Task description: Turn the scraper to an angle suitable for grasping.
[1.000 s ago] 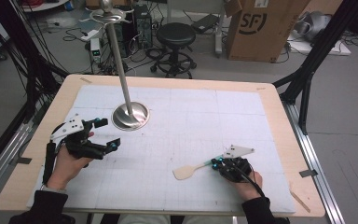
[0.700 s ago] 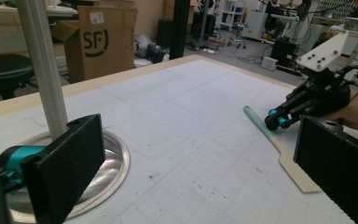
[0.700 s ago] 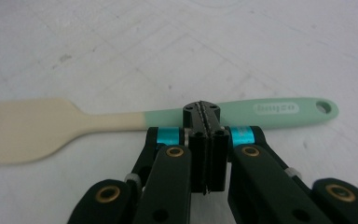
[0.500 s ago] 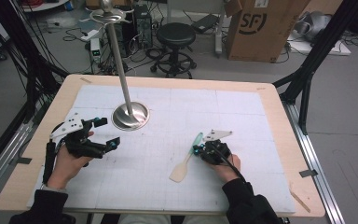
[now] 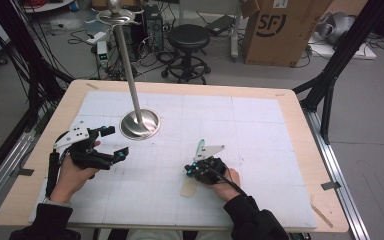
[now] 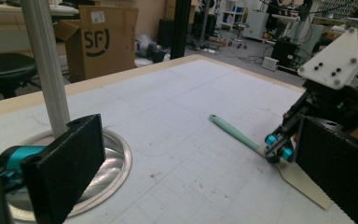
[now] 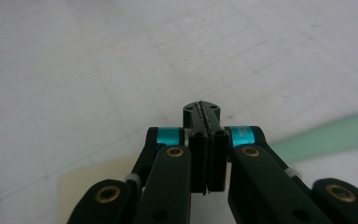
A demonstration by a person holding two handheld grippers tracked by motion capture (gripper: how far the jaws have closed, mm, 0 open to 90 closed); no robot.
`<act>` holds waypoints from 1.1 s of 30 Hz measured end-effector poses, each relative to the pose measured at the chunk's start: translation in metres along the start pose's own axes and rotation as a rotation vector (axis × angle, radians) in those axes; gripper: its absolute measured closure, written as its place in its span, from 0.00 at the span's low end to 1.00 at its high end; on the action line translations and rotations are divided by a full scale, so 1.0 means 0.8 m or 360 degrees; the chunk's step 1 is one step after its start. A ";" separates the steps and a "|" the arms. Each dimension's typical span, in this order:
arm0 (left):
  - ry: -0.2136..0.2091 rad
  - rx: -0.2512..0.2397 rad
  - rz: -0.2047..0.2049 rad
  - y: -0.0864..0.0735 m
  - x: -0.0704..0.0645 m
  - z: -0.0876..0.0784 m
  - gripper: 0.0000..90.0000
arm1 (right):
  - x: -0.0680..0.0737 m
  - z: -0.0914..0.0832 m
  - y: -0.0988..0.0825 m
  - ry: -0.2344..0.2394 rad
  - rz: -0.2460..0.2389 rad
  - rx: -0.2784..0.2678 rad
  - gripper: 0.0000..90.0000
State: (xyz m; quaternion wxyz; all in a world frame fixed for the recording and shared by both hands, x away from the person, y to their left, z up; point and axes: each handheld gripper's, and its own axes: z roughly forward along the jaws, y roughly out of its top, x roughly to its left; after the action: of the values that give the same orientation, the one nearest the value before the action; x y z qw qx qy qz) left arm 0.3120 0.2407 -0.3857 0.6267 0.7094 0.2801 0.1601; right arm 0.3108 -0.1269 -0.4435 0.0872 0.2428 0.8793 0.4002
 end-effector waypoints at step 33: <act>0.0004 0.0021 0.0015 0.000 -0.002 -0.001 0.03 | -0.024 -0.102 -0.081 -0.0063 0.0043 0.0134 1.00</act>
State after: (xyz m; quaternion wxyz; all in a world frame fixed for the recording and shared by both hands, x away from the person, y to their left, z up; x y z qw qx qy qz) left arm 0.3101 0.2401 -0.3854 0.6209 0.7146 0.2784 0.1621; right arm 0.2757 -0.2266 -0.4382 0.0888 0.2661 0.8901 0.3591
